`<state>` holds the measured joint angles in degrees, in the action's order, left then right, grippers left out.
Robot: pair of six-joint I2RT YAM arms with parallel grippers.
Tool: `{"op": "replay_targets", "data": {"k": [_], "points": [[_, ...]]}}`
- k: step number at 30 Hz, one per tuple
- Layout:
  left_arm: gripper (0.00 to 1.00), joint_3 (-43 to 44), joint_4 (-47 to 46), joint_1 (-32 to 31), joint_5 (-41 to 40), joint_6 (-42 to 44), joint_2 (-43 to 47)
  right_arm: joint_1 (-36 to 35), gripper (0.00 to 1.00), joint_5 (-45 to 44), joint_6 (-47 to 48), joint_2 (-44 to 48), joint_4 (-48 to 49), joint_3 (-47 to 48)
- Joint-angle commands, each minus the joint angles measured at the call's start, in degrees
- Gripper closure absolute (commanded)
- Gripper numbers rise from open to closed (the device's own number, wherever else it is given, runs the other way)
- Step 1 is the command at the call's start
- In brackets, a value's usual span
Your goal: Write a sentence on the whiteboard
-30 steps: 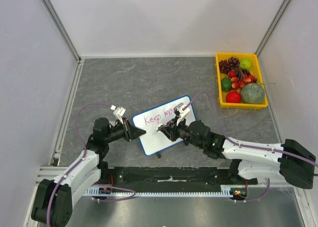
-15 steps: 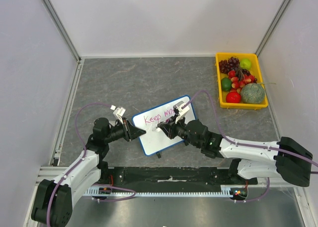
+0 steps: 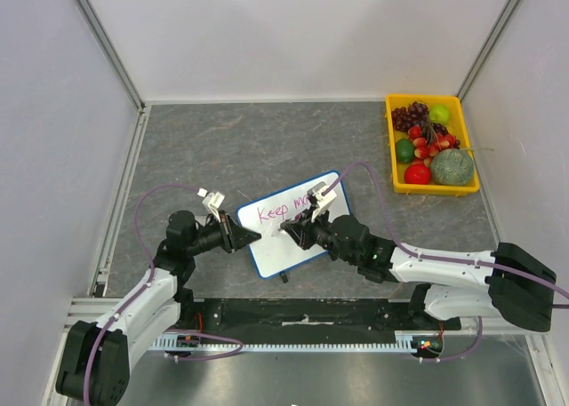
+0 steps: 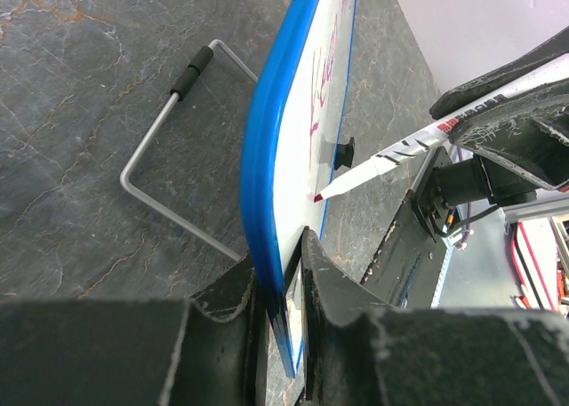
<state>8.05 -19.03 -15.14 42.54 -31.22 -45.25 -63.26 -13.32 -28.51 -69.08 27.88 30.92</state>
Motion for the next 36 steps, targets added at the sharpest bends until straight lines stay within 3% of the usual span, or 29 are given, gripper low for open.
{"op": "replay_targets", "data": {"k": [1,13,36], "points": [[0.98,-0.50,-1.19,0.19,-3.52,4.15,0.34,-0.28,1.00,0.22,0.21,-0.09,-0.19,1.87],[0.98,-0.41,-1.19,0.19,-3.43,4.15,-0.01,-0.28,1.00,2.34,-0.32,0.35,-2.39,0.55],[0.98,-0.41,-1.10,0.19,-3.35,4.24,-0.01,-0.28,1.00,-4.70,1.97,1.67,-5.64,4.15]]}}
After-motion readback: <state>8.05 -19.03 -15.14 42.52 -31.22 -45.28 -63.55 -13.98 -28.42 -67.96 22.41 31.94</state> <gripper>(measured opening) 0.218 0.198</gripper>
